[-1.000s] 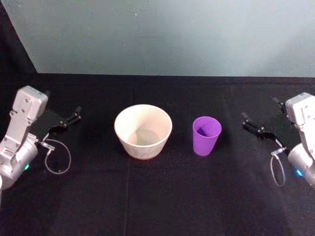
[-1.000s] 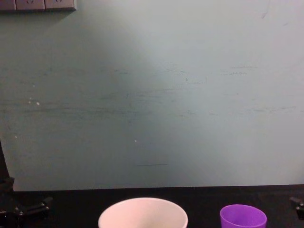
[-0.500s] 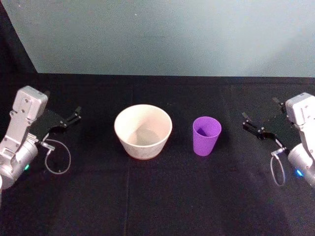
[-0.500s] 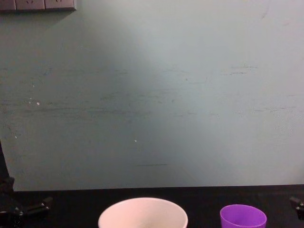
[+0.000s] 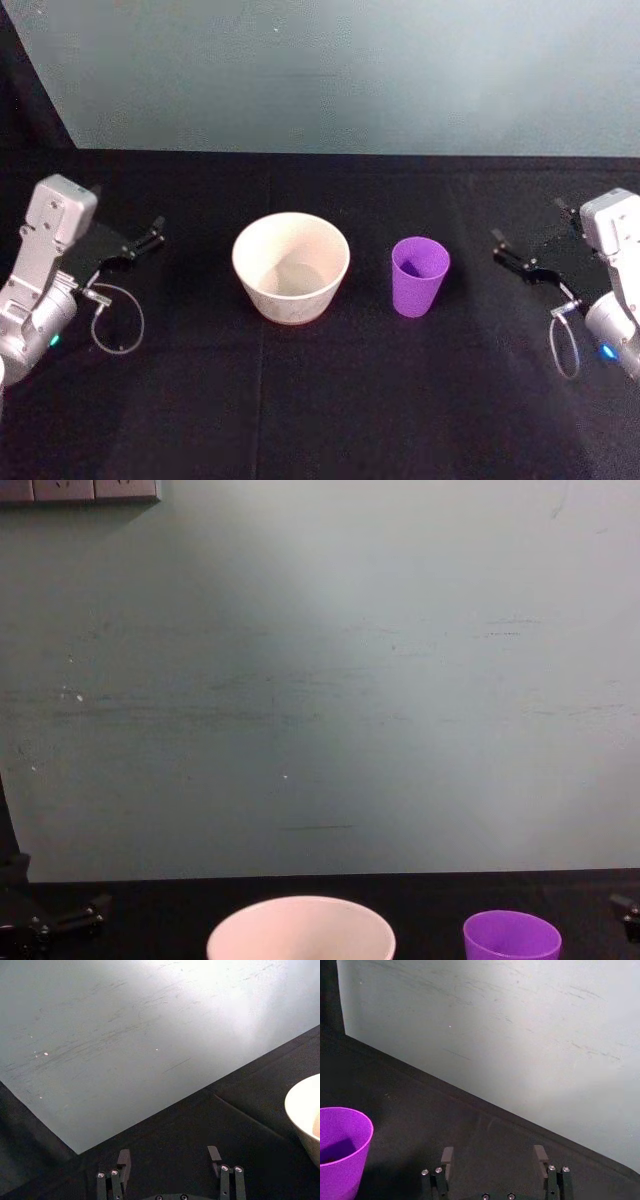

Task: Pick up the cup and pour the mung beans from the cup into the bowl.

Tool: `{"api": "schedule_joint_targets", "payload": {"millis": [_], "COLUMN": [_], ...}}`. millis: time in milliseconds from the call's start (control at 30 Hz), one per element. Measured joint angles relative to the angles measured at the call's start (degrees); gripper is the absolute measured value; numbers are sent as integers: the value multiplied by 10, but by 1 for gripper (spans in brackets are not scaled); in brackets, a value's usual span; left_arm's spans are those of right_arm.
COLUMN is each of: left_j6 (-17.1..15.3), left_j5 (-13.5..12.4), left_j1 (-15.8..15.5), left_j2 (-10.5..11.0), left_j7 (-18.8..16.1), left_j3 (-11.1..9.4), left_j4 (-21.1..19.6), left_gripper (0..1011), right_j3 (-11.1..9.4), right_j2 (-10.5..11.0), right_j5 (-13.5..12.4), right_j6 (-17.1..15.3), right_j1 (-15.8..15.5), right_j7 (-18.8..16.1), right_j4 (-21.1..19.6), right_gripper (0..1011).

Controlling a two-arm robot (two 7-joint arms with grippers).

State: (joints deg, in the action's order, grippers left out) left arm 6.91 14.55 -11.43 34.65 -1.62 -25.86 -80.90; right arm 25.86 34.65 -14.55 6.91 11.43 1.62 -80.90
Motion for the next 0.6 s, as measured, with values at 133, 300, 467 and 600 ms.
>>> {"api": "schedule_joint_targets", "payload": {"millis": [133, 300, 467, 600], "left_j6": [0, 0, 0, 0], "left_j5": [0, 0, 0, 0], "left_j1": [0, 0, 0, 0], "left_j2": [0, 0, 0, 0], "left_j7": [0, 0, 0, 0], "left_j3": [0, 0, 0, 0], "left_j4": [0, 0, 0, 0], "left_gripper": [1000, 1000, 1000, 1000], "right_j3": [0, 0, 0, 0], "right_j2": [0, 0, 0, 0], "right_j5": [0, 0, 0, 0], "right_j6": [0, 0, 0, 0], "right_j1": [0, 0, 0, 0], "right_j7": [0, 0, 0, 0], "right_j4": [0, 0, 0, 0], "right_gripper": [1000, 1002, 1002, 1000]}}
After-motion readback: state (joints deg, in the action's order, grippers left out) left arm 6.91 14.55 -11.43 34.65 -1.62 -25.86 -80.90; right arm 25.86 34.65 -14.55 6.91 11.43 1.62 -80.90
